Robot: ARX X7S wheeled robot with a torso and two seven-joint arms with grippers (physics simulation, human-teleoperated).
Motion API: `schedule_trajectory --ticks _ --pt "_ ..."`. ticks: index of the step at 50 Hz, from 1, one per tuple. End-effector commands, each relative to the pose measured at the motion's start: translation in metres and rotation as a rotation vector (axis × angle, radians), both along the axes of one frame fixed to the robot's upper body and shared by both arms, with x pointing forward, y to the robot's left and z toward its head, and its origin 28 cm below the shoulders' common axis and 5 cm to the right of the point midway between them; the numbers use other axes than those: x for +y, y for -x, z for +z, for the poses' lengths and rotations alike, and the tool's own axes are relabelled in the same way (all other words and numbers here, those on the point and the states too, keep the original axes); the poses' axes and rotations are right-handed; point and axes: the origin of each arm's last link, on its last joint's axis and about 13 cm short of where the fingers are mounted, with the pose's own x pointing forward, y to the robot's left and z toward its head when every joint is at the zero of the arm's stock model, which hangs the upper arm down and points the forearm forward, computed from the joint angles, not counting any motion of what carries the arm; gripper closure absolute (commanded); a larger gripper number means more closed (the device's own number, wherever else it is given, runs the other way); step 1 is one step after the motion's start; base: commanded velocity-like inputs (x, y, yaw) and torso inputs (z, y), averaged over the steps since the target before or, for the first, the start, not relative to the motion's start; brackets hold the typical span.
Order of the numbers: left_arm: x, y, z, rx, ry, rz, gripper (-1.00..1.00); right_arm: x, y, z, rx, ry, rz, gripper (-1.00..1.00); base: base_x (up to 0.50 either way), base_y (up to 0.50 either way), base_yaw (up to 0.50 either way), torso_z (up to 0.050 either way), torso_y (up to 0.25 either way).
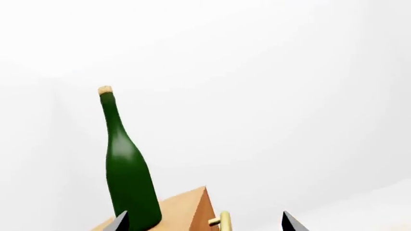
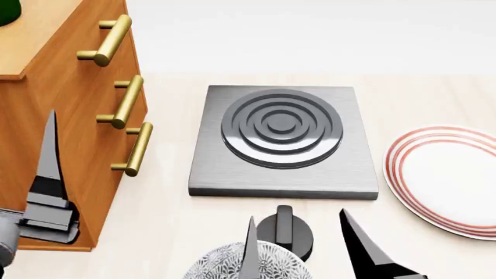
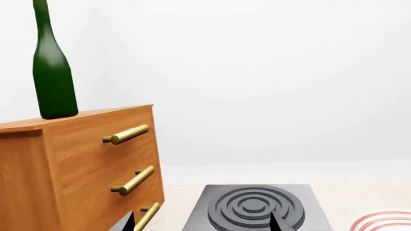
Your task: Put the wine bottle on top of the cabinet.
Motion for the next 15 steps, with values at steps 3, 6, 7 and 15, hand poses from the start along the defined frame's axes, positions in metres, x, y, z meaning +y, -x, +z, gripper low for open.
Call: schedule_trajectory --ticks 3,6,7,15 --pt "-0.023 0.032 -0.023 -0.003 -0.046 -0.043 -1.0 0.004 -0.003 0.0 -0.025 0.002 0.013 -1.0 0.0 0.0 0.0 0.0 0.0" --pt "-0.024 0.036 -0.026 0.004 -0.031 -0.046 -1.0 0.004 -0.002 0.001 -0.028 0.003 0.017 -1.0 0.0 0.0 0.0 0.0 0.0" --pt "-0.024 0.037 -0.027 0.003 -0.03 -0.046 -1.0 0.004 -0.002 0.001 -0.029 0.003 0.018 -1.0 0.0 0.0 0.0 0.0 0.0" --pt "-0.027 0.044 -0.03 0.001 -0.026 -0.05 -1.0 0.006 -0.002 0.001 -0.03 0.006 0.025 -1.0 0.0 0.0 0.0 0.0 0.0"
